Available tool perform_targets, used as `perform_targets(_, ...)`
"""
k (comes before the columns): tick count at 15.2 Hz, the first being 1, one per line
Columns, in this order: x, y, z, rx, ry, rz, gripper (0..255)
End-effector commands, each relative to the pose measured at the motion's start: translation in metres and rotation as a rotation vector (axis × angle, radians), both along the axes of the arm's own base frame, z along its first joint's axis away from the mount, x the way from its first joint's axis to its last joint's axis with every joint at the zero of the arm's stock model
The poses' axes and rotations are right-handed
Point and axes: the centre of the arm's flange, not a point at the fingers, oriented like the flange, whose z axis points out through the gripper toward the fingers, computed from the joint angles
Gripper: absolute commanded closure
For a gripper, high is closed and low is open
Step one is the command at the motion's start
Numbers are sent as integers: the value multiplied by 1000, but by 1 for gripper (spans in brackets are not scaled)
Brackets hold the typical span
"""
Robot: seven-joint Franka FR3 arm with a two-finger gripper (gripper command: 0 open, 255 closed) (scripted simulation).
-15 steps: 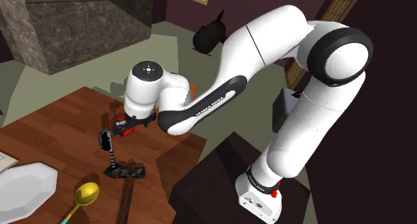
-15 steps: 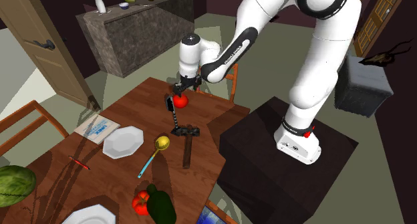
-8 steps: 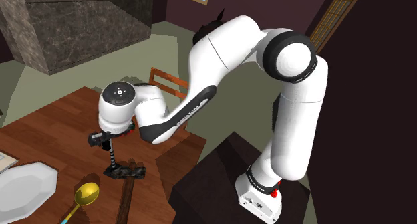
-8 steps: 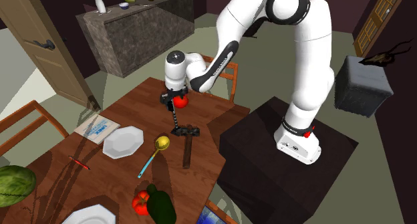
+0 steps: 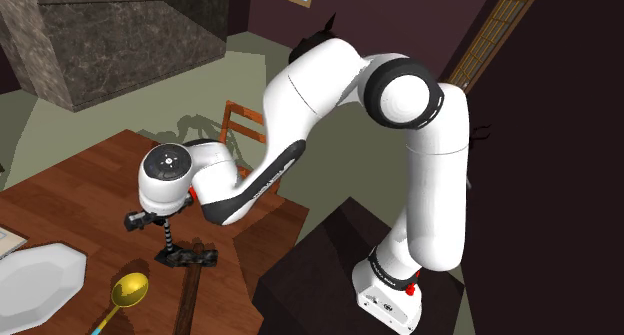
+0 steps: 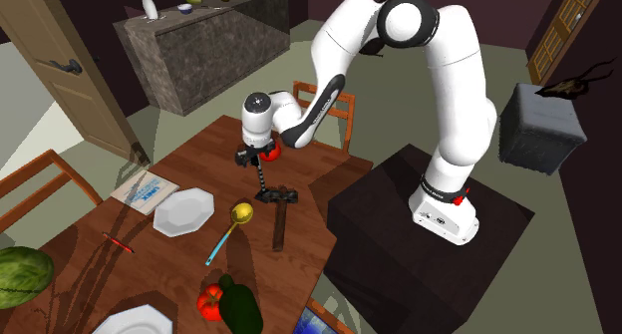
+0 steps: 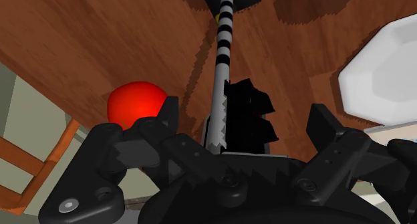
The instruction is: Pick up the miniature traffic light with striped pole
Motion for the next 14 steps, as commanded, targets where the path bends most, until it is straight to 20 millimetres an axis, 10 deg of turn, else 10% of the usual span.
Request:
perform_targets(1, 1, 0, -8, 0, -1, 0, 0)
perform_targets(3, 1, 0, -8, 0, -1, 0, 0)
perform_targets(4, 1, 0, -8, 0, -1, 0, 255)
perform_targets(14, 1, 0, -3, 0, -1, 0, 255)
